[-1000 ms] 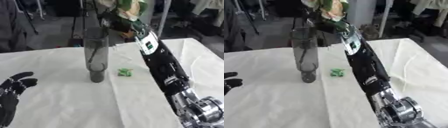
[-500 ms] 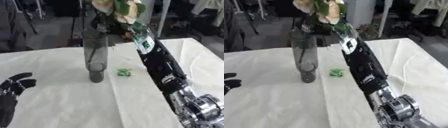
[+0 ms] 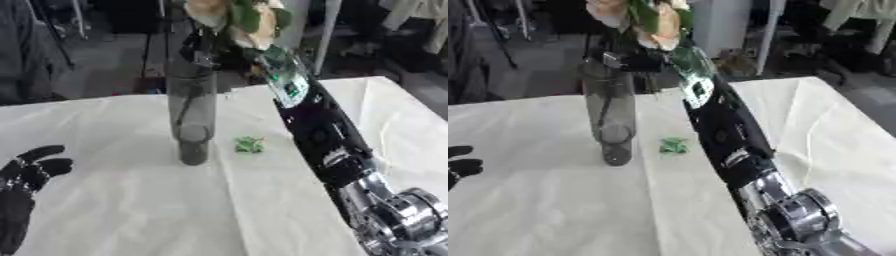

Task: Arrange flowers into the vase.

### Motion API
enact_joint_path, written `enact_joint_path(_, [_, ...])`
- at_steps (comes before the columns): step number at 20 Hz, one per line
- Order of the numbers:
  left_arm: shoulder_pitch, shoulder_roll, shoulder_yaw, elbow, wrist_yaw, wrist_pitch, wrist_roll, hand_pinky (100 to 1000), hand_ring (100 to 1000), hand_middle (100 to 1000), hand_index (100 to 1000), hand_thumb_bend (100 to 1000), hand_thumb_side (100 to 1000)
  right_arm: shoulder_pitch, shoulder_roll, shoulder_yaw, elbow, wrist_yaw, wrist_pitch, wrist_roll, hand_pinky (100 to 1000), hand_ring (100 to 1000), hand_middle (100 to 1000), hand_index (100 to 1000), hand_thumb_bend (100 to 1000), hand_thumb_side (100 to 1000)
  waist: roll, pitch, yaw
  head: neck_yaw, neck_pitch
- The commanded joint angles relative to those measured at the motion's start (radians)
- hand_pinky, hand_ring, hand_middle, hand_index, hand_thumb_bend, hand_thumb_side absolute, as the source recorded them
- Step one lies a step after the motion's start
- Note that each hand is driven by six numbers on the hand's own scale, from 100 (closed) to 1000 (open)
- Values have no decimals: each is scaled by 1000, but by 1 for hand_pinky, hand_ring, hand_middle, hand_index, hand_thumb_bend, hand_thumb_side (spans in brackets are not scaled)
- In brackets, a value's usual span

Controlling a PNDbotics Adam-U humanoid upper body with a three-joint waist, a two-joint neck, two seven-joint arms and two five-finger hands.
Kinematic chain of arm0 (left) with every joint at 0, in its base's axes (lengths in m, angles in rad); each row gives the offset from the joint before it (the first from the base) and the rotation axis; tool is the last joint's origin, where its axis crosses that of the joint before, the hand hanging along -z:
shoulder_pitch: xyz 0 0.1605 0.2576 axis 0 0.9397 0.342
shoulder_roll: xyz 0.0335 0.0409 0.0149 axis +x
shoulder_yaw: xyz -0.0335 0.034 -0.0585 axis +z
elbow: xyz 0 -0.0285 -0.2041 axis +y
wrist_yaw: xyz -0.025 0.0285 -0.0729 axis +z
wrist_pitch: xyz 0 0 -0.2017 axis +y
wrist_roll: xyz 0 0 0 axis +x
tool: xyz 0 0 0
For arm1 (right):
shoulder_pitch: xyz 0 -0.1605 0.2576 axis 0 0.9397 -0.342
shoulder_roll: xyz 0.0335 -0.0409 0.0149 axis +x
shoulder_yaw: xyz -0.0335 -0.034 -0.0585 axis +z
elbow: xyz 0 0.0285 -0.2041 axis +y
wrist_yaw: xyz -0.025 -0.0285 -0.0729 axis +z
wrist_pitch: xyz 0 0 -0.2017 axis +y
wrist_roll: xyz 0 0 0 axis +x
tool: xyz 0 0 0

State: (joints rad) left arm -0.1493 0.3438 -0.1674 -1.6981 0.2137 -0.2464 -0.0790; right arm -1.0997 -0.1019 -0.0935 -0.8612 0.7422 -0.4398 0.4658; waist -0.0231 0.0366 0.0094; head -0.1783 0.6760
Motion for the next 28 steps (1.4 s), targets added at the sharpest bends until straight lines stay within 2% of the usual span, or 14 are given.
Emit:
enact_joint_path(1, [-8, 20, 9, -11, -2, -2, -3, 765, 724, 753, 794, 832, 982, -17, -26, -10, -6, -14, 1, 20, 950, 917, 736, 884, 488, 897, 3, -13, -1, 0, 0])
enact_joint_path(8, [-8, 20, 9, -10, -2, -2, -3, 765, 724, 753, 794, 831, 983, -10, -28, -14, -4, -27, 1, 76, 985, 952, 810, 935, 564, 902, 4, -12, -1, 0, 0])
enact_joint_path(26, [-7, 20, 11, -10, -3, -2, -1, 765, 724, 753, 793, 830, 983, -1, -36, -26, -7, -35, 5, 96, 996, 961, 822, 946, 558, 905, 4, -12, -2, 2, -2])
enact_joint_path(28, [-7, 20, 11, -10, -3, -2, -1, 765, 724, 753, 793, 830, 983, -1, -35, -25, -9, -41, 2, 95, 996, 966, 855, 952, 554, 899, 5, -12, -3, 2, -3])
